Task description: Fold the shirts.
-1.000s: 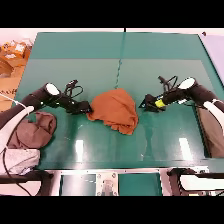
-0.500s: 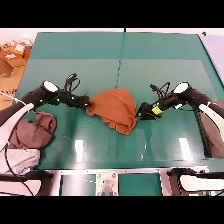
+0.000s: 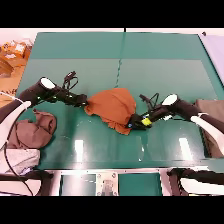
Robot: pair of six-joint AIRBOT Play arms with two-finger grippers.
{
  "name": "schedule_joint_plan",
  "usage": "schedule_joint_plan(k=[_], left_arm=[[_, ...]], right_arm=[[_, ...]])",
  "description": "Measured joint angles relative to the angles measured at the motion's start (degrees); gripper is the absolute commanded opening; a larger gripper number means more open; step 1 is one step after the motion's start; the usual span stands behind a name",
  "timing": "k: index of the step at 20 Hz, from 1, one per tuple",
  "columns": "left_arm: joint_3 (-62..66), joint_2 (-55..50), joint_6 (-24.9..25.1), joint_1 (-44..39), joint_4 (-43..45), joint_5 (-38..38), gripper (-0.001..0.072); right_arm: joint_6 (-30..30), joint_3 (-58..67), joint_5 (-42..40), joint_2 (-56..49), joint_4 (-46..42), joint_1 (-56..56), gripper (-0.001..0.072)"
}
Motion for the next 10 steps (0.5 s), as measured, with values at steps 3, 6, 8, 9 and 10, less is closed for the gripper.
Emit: schedule_joint_plan(k=[3,6,8,9,10], left_arm=[[0.11,0.09,-0.07,0.04,0.22,-1.05,0.0027],[1.55,2.29,-2.01,0.59,2.97,-1.99,0.0027],[4.44,5.81,-4.42,1.09,6.97,-3.06,0.0027],[6.29,7.87,-5.42,1.27,8.90,-3.63,0.0027],[8.61,10.34,-6.27,1.40,10.67,-4.76,0.0027]], right_arm=[[-0.15,-0.50,-7.63,-2.16,4.04,5.40,0.0024],[-1.25,1.11,-8.76,-2.73,4.83,6.12,0.0024],[-1.31,3.58,-5.84,-1.40,3.02,3.72,0.0023],[-1.20,5.40,-3.85,0.00,1.79,1.77,0.0024],[-0.90,7.52,-2.19,1.62,1.05,-0.28,0.0024]])
